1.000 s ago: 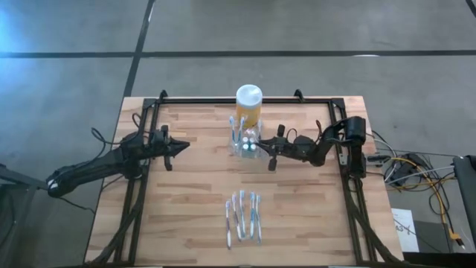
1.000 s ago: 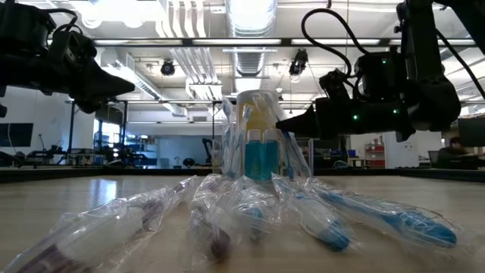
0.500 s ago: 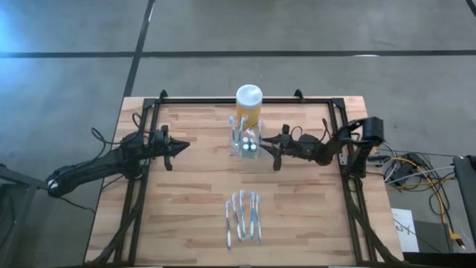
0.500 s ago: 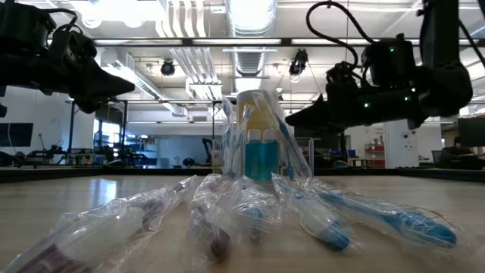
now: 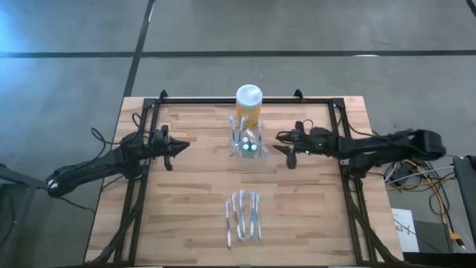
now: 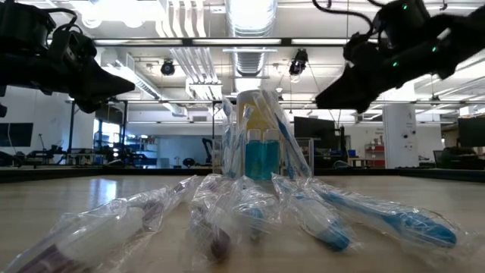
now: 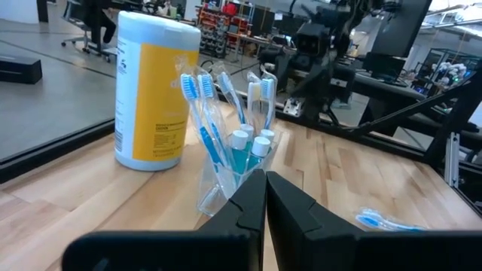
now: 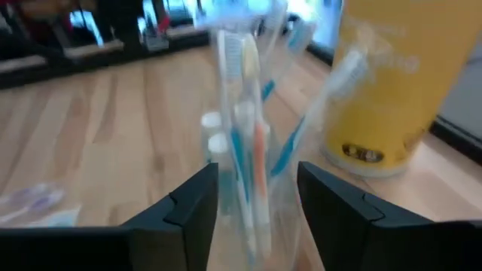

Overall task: Pick & Place toothbrushing station
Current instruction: Put the violet toothbrush into the transparent organizer

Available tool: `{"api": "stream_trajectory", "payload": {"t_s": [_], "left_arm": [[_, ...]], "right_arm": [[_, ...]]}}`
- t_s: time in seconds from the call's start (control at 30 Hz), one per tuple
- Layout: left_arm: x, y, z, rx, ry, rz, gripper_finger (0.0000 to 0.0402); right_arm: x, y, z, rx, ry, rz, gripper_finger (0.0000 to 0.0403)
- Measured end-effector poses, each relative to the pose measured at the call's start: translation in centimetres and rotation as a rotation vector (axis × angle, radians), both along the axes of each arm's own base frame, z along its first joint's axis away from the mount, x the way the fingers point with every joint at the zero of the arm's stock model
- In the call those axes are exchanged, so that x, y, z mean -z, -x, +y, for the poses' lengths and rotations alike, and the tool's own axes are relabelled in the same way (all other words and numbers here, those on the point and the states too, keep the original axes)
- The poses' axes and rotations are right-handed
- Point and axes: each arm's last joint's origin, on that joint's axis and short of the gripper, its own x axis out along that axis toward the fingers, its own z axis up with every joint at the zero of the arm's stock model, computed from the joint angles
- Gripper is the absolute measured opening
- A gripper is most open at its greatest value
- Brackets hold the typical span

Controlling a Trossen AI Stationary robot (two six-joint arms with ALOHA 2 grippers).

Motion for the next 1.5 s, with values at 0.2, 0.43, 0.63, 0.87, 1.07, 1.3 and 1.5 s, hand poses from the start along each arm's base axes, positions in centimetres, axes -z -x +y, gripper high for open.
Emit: {"api": "stream_trajectory", "payload": {"t_s": [0.2,0.43,0.63,0.87,1.07,1.3,1.5], "left_arm": [[0.0,0.0,0.0,0.005,0.000,-0.001,0.0016],[0.0,0.0,0.0,0.004,0.009,-0.002,0.0016],[0.0,0.0,0.0,0.003,0.010,-0.003,0.0016],[0.0,0.0,0.0,0.002,0.016,-0.006,0.0016],[0.0,0.0,0.0,0.001,0.040,-0.011,0.0016],[0.1,0.0,0.0,0.006,0.014,0.000,0.0016],[0.0,0.0,0.0,0.006,0.005,0.000,0.0016]], "right_arm": [[-2.8,2.9,1.7,-0.074,0.037,-0.109,0.0103],[-3.9,6.9,2.7,-0.135,0.068,-0.284,0.0014],[-2.4,8.9,3.2,-0.195,0.077,-0.346,0.0009],[-0.4,10.3,3.4,-0.225,0.128,-0.447,0.0008],[0.4,10.5,3.5,-0.259,0.179,-0.457,0.0008],[0.2,10.5,3.5,-0.257,0.196,-0.474,0.0008],[0.2,10.5,3.5,-0.258,0.209,-0.465,0.0008]]}}
